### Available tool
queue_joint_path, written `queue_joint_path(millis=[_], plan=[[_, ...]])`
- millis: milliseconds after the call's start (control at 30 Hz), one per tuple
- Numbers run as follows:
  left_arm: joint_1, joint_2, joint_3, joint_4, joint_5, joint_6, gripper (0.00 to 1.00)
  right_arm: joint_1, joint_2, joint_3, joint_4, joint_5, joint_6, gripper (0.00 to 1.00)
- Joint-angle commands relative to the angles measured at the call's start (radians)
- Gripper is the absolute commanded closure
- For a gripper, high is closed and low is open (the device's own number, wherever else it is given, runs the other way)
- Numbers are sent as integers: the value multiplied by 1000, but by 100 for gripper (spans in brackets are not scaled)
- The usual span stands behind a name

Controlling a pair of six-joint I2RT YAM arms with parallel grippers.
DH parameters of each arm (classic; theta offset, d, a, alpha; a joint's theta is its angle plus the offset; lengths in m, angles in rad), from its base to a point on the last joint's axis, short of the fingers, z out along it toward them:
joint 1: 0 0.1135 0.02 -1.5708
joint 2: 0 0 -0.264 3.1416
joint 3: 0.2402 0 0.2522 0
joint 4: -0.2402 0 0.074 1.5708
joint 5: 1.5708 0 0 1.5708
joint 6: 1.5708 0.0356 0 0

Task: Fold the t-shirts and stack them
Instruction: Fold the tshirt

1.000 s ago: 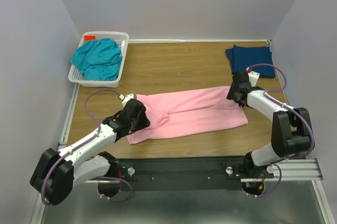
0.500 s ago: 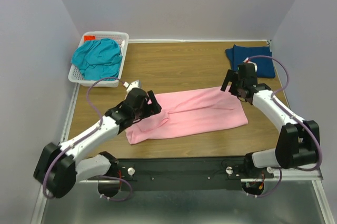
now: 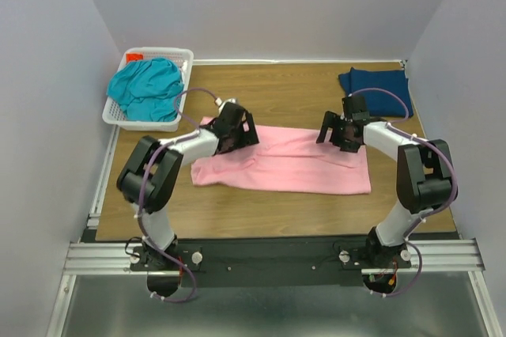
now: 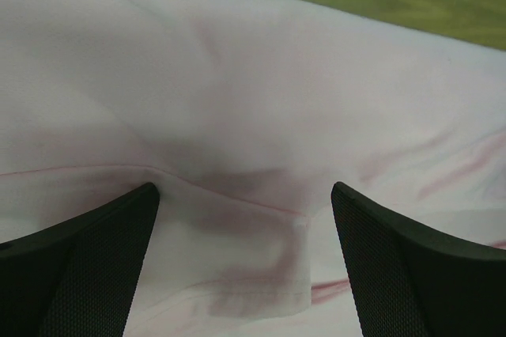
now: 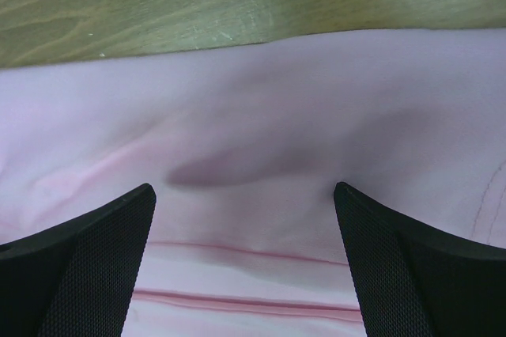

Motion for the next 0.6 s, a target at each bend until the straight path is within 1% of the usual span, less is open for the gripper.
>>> queue_joint_path(millis=[0,33,100,133,167,200,233,267,333,367,467,500,567], plan=[[52,231,158,-9,104,115,2,-1,-63,-63,9,14,49,0],[55,333,284,-43,94,129,2,-1,-83,-128,7,-15,53,0],[61,433,426,-156,73,172,2,22,-159,-206,9,-34,72,0],[61,473,544,-172,74,184,2,40,-190,-277,7,-52,84,0],[63,536,591,-184,80,190,2,66,-216,-312,6,-66,89,0],[61,562,668,-200,99,216,2,136,-266,-339,1,-83,106,0],[61,584,704,-206,115,221,2,182,-285,-360,0,-106,115,0],[61,619,735,-215,128,227,2,286,-300,-398,1,-165,118,0],[61,650,816,-249,128,236,2,405,-331,-412,0,-221,116,0],[61,676,838,-257,132,241,2,527,-336,-411,-2,-230,113,0],[59,717,904,-263,143,252,2,699,-324,-374,-9,-186,49,0],[55,727,918,-261,145,258,2,777,-319,-330,-16,-172,34,0],[44,753,959,-266,155,285,2,815,-305,-290,-29,-140,-2,0]])
